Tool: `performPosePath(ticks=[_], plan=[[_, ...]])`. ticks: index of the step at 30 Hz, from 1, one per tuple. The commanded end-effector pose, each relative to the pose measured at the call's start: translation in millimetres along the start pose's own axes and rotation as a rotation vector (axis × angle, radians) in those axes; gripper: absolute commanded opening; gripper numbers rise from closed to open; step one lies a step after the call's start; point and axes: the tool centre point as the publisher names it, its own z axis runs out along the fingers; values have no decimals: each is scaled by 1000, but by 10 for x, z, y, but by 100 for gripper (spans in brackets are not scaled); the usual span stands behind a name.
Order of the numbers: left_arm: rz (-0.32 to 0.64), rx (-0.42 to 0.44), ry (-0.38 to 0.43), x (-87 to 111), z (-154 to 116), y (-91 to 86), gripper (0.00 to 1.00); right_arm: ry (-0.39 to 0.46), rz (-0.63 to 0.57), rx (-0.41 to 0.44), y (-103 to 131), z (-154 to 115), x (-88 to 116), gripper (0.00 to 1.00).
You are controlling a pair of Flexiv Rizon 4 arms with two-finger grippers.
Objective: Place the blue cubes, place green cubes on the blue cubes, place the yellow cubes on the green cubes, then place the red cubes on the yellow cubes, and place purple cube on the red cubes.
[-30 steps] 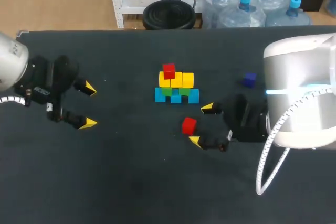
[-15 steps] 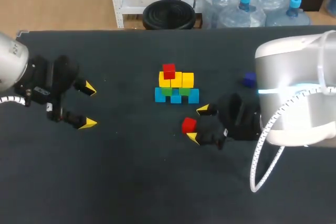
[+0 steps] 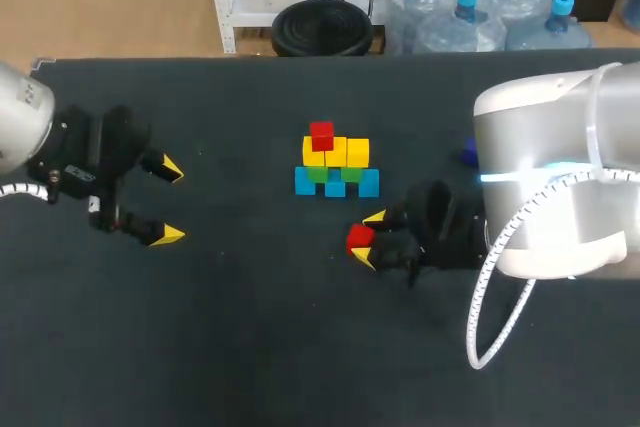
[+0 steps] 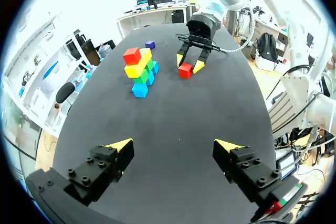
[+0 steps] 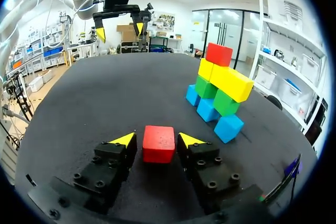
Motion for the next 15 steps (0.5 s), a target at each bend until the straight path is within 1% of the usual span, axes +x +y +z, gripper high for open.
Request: performPosePath(ticks=[1,2,3,5,6,11,15], plan=[[3,0,-5,12,8,8,100,2,2,-8,-23,31,4,43],[3,0,-5,12,8,8,100,2,3,-9,-24,32,4,37],[3,0,-5,12,8,8,100,1,3,-9,-24,32,5,26],[3,0,-5,12,8,8,100,0,3,-11,-26,32,5,7],[3,0,-5,12,8,8,100,0,4,-12,-29,31,5,0],[3,0,-5,12,8,8,100,-12,1,-29,-57,-29,-31,0],[3,0,-5,12,8,8,100,-9,-18,-64,-87,-105,-91,0]])
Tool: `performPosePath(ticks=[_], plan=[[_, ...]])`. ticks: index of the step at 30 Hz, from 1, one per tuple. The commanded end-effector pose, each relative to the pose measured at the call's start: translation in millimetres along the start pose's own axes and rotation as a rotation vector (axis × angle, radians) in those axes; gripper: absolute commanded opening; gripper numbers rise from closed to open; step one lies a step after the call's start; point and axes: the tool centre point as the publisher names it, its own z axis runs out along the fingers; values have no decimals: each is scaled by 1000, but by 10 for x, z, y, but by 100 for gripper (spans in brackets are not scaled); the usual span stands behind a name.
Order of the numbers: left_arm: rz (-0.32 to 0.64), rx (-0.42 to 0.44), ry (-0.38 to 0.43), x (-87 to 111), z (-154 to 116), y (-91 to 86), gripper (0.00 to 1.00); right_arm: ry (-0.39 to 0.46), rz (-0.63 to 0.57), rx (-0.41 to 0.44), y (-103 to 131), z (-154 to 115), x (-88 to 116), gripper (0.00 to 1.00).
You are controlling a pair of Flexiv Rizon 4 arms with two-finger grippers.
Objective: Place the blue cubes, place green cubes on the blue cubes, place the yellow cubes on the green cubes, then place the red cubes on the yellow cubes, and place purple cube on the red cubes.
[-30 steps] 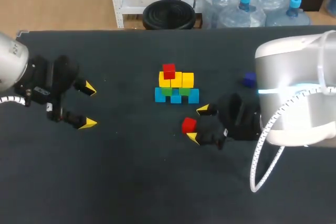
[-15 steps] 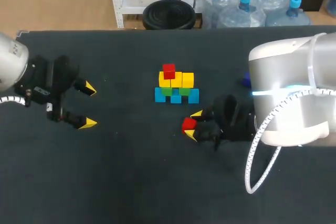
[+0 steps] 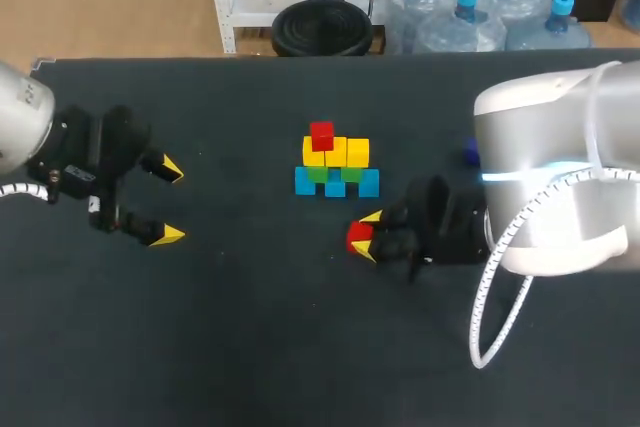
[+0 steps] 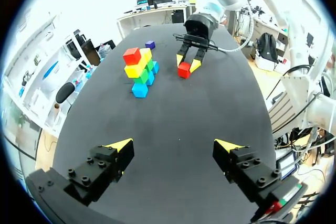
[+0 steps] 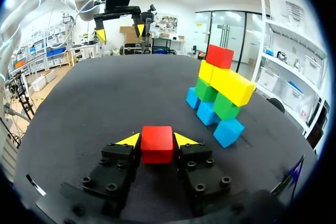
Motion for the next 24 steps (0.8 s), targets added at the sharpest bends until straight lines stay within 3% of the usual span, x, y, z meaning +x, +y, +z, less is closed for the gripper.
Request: performPosePath(ticks=[1,12,24], plan=[[3,0,-5,13,8,8,100,11,0,-49,-59,-134,-67,0],[3,0,-5,13,8,8,100,83,-35,-281,-194,-462,-244,0],[3,0,-5,13,8,8,100,137,-42,-321,-499,-696,-511,0]])
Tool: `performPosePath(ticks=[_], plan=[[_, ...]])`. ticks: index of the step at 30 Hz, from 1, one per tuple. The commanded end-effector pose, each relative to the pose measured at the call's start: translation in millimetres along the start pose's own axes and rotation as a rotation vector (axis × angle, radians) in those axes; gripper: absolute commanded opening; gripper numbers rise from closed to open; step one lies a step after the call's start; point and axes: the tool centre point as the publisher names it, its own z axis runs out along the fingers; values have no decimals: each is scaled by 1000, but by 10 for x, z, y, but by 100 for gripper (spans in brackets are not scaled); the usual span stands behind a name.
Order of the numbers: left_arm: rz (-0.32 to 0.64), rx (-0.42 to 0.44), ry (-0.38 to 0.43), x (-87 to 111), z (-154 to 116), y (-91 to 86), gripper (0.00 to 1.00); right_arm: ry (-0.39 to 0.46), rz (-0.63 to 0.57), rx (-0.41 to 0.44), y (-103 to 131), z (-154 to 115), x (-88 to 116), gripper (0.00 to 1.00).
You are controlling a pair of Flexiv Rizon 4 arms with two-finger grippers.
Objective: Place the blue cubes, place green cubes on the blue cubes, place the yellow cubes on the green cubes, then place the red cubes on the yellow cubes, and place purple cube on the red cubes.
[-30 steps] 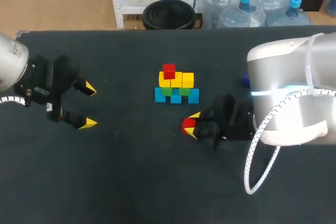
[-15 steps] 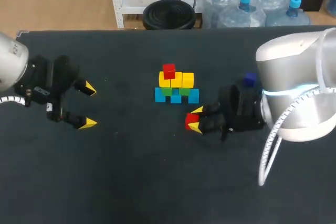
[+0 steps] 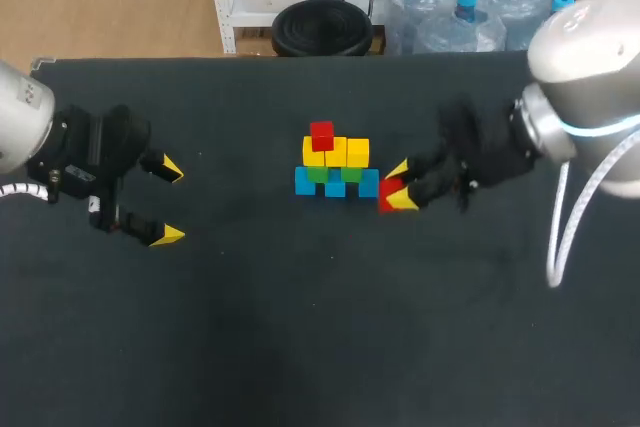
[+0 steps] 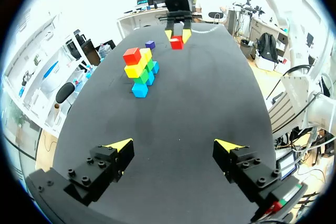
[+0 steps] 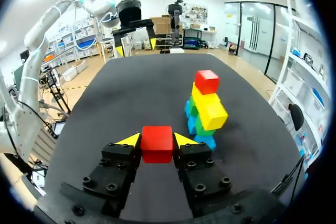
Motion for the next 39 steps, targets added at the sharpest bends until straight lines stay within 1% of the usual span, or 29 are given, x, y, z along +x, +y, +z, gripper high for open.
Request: performPosePath(ticks=[1,7,15,20,29,39], plan=[[3,0,-5,14,8,8,100,31,6,-28,-80,-93,-88,0],[3,0,-5,14,8,8,100,40,17,-8,-244,-154,-199,0],[3,0,-5,14,8,8,100,8,25,40,-438,-111,-349,0],[3,0,-5,14,8,8,100,-19,18,32,-518,-47,-400,0],[3,0,-5,14,8,8,100,-39,-25,27,-675,44,-519,0],[3,0,-5,14,8,8,100,-53,-38,2,-726,188,-565,0]])
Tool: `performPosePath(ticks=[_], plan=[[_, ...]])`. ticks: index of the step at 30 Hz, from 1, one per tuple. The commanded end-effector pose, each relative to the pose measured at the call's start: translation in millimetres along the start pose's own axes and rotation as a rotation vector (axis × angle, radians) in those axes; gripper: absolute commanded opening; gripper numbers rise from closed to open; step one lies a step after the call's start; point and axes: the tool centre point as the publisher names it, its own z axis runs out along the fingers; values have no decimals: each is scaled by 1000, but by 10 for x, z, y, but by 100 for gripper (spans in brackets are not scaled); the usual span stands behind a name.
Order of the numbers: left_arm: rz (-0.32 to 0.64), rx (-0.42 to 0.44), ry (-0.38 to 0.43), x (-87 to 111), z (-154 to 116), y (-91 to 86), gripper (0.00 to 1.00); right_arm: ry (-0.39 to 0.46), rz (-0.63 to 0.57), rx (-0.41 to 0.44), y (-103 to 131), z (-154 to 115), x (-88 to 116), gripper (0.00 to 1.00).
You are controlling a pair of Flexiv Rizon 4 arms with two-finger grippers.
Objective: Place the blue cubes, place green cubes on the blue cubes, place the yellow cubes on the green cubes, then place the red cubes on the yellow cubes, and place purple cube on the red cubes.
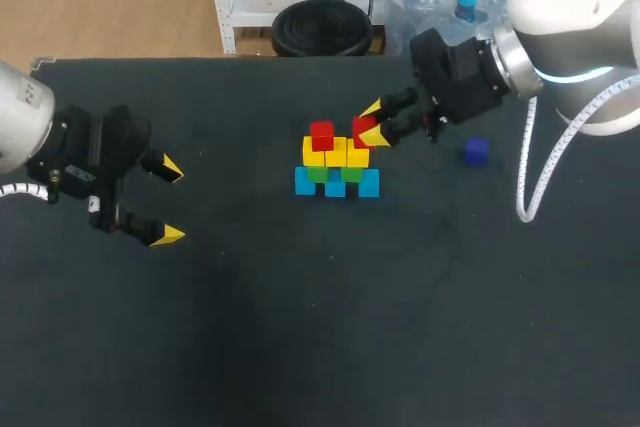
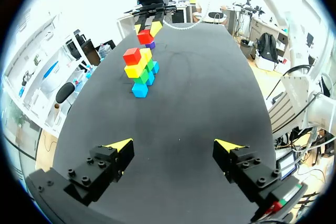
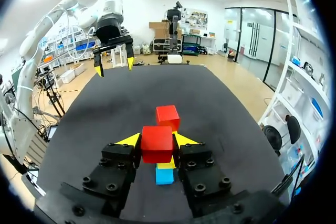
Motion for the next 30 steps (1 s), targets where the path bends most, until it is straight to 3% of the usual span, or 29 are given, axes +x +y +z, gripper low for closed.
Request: performPosePath(ticks=[1,30], plan=[[3,0,-5,14,8,8,100,-10,-4,-12,-63,86,-24,0],[3,0,-5,14,8,8,100,-20,-16,-34,-137,261,-55,0]])
